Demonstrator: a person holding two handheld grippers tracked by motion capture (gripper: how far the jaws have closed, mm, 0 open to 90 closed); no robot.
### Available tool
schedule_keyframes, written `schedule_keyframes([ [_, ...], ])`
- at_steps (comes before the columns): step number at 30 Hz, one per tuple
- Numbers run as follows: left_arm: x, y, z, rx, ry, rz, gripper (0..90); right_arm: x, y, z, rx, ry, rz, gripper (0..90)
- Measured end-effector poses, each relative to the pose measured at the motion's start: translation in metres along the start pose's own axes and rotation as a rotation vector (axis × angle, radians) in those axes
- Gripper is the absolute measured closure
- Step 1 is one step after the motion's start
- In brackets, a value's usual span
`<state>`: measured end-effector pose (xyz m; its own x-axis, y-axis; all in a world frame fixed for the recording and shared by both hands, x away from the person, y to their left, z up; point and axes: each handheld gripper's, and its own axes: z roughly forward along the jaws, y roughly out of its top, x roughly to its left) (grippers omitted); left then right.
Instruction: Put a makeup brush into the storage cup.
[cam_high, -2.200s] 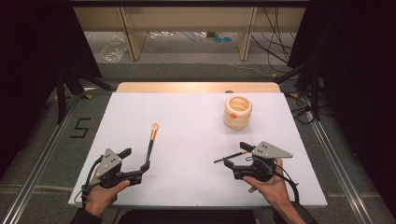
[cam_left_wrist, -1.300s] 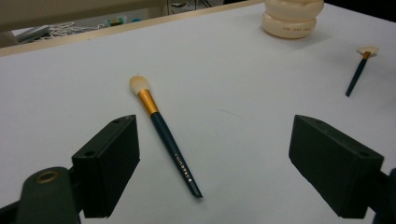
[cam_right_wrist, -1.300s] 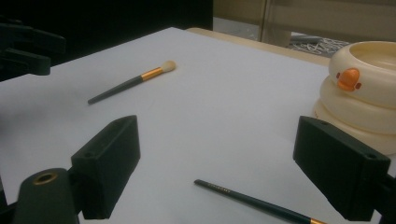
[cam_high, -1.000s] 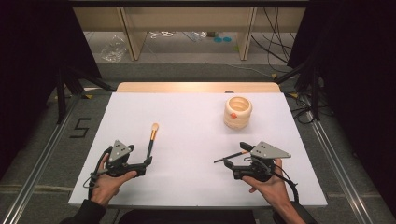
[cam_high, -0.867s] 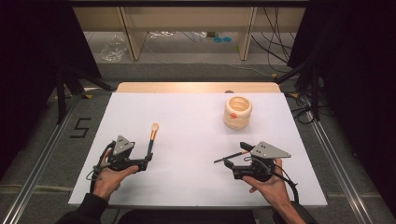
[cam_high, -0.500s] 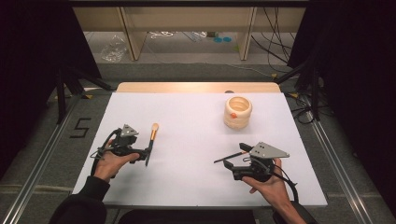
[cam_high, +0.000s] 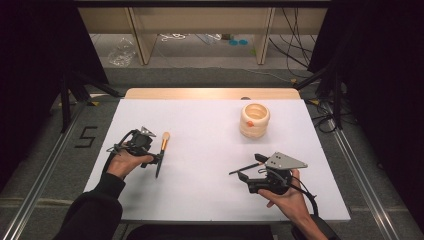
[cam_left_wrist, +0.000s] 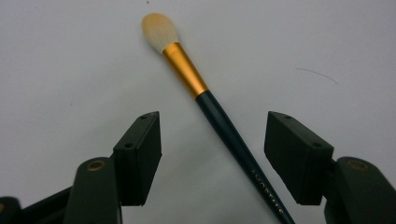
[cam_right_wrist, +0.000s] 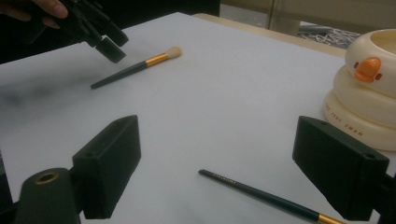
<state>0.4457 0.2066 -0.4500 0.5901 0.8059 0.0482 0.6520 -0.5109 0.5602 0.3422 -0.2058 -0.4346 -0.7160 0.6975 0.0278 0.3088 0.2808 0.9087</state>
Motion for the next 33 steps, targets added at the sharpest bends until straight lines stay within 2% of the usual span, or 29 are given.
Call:
schedule_keyframes([
  [1,0.000,0.000,0.000,0.000,0.000,0.000,37.7,0.000,0.000,0.000,-0.001,0.002,-0.002,16.1],
  [3,0.002,0.005,0.002,0.080,-0.027,0.018,38.1,0.000,0.000,0.000,0.001,0.003,-0.004,16.3],
  [8,0.003,0.007,0.007,0.118,-0.035,0.021,41.1,0.000,0.000,0.001,0.002,0.006,-0.006,16.4],
  [13,0.003,0.008,0.013,0.138,-0.040,0.001,45.0,0.000,0.000,0.002,0.005,0.005,-0.006,16.5],
  [17,0.003,0.009,0.018,0.157,-0.044,0.001,47.7,0.001,0.000,0.002,0.010,0.007,-0.005,16.5],
  [19,0.003,0.010,0.018,0.159,-0.043,0.006,49.1,0.001,0.000,0.002,0.010,0.008,-0.006,16.6],
  [20,0.002,0.012,0.018,0.174,-0.036,0.038,50.5,0.001,0.000,0.002,0.011,0.010,-0.007,16.7],
  [23,0.001,0.014,0.019,0.178,-0.043,0.030,53.0,0.001,0.000,0.002,0.010,0.010,-0.005,16.8],
  [26,0.003,0.016,0.021,0.196,-0.046,0.042,55.4,0.001,0.000,0.002,0.009,0.008,-0.005,16.8],
  [28,0.005,0.017,0.025,0.204,-0.061,0.024,58.6,0.001,0.000,0.002,0.012,0.010,-0.005,16.9],
  [32,0.006,0.017,0.027,0.226,-0.073,0.034,62.9,0.001,0.000,0.002,0.017,0.010,-0.004,16.9],
  [33,0.003,0.017,0.030,0.222,-0.077,0.015,64.8,0.001,0.000,0.002,0.017,0.011,-0.003,17.0],
])
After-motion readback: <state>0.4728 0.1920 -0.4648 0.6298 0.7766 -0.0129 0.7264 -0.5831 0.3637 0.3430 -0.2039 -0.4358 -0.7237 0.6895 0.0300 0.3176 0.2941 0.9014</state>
